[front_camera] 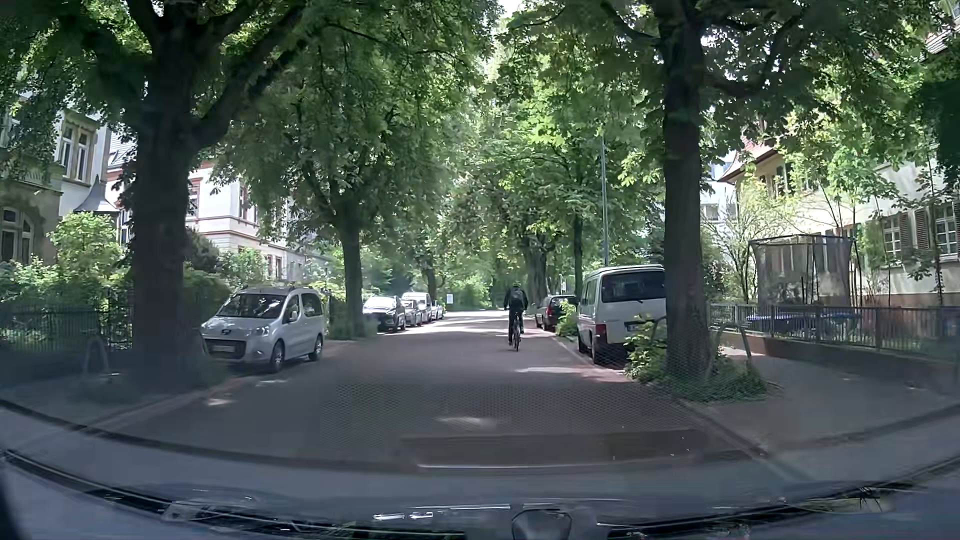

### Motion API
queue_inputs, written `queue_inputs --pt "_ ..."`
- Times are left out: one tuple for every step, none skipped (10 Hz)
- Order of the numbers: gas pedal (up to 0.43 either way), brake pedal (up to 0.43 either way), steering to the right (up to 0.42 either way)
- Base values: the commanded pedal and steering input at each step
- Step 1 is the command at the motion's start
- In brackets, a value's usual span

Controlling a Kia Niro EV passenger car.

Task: Follow the waypoints while adhering to traffic rules and regulations

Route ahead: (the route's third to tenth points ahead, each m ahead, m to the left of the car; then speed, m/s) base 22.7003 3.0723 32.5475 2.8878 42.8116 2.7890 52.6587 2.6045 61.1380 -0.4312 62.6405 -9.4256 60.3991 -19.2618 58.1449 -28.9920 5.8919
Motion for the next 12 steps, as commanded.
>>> queue_inputs --pt "0.067 0.000 0.000" --pt "0.067 0.000 0.000" --pt "0.067 0.000 0.000" --pt "0.067 0.000 0.000" --pt "0.067 0.000 0.000" --pt "0.067 0.000 0.000" --pt "0.047 0.000 0.000" --pt "0.039 0.000 0.000" --pt "0.039 0.000 0.000" --pt "0.039 0.000 0.000" --pt "0.039 0.000 0.000" --pt "0.039 0.000 0.000"
